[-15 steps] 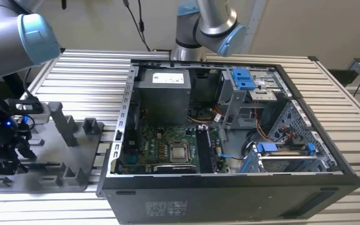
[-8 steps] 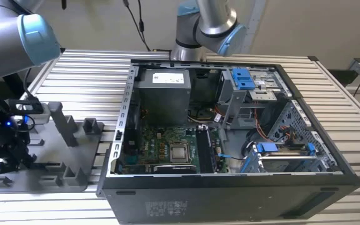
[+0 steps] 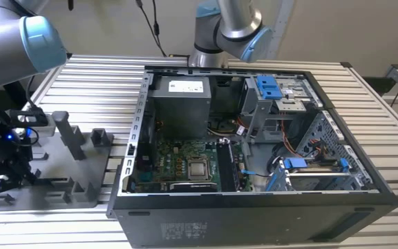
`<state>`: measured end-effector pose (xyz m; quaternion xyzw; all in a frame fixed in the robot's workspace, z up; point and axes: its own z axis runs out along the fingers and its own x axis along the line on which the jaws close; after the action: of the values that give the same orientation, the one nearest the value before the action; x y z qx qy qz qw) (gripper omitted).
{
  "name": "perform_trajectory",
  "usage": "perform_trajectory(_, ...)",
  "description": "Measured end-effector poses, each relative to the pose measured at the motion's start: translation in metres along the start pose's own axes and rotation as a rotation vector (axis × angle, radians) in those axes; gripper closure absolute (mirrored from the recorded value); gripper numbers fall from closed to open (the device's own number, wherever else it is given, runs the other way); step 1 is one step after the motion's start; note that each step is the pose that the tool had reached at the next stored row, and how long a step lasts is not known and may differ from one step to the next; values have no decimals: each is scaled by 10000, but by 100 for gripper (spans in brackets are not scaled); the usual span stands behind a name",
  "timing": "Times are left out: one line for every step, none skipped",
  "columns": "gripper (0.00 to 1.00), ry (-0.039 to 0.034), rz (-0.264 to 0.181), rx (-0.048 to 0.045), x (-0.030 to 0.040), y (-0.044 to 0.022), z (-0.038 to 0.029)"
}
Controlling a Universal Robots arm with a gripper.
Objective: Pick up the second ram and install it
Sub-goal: 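Pick up the second ram and move it above second insertion slot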
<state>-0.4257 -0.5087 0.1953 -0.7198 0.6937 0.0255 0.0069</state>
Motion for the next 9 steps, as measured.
perform_trajectory(85, -1, 0, 0, 0, 0, 1)
perform_trajectory(85, 0, 1, 0, 0, 0, 1)
perform_trajectory(86, 0, 1, 0, 0, 1, 2)
perform_trajectory(86, 0, 0, 0, 0, 0, 3)
perform_trajectory(86, 0, 1, 0, 0, 0, 4)
perform_trajectory(86, 0, 0, 0, 0, 0, 4)
perform_trajectory(86, 0, 0, 0, 0, 1, 4)
perform_trajectory(86, 0, 0, 0, 0, 1, 5)
perform_trajectory(86, 0, 0, 0, 0, 1, 6)
